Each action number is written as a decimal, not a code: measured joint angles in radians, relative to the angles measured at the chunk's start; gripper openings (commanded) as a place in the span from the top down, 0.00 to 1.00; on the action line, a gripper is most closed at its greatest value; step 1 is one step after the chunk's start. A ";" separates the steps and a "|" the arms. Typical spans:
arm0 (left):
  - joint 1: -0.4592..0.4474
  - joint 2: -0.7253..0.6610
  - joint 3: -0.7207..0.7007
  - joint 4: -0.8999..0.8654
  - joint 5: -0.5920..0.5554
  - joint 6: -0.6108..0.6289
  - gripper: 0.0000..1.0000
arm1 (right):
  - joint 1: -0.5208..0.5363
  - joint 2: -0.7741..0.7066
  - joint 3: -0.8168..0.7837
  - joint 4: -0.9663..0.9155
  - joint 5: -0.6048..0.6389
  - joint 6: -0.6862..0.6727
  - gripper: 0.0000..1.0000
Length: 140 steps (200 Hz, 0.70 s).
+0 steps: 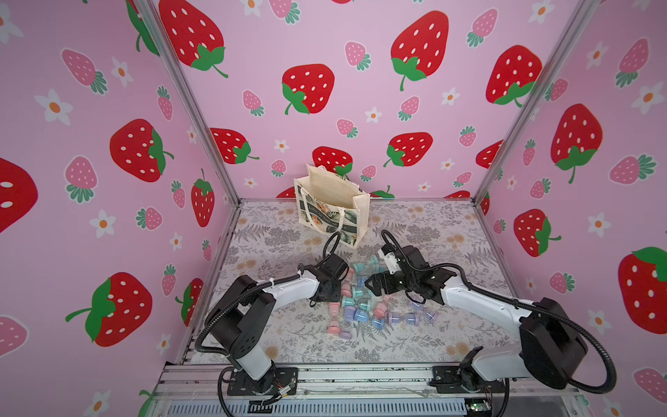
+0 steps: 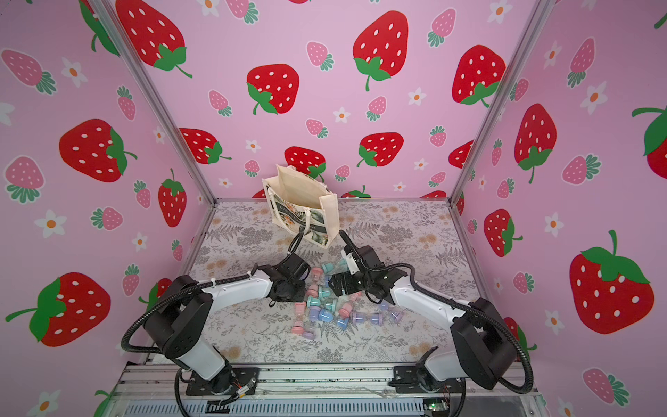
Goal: Put the hourglass into the canvas bag
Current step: Pick up the hourglass from the center of the board.
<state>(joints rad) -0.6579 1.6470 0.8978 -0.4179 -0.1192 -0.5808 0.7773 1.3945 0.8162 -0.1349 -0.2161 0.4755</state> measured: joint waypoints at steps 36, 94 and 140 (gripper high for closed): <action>0.004 -0.035 0.000 -0.001 0.020 0.000 0.69 | -0.001 0.000 0.001 0.000 0.005 0.001 0.01; 0.019 -0.165 0.005 -0.019 0.068 -0.018 0.71 | -0.016 -0.004 0.043 0.003 0.004 0.001 0.01; 0.019 -0.294 0.035 -0.069 0.071 -0.021 0.74 | -0.038 -0.047 0.055 -0.003 0.003 0.000 0.01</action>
<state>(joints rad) -0.6384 1.3525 0.9325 -0.4866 -0.0479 -0.6022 0.7391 1.3476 0.8711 -0.1379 -0.2134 0.4755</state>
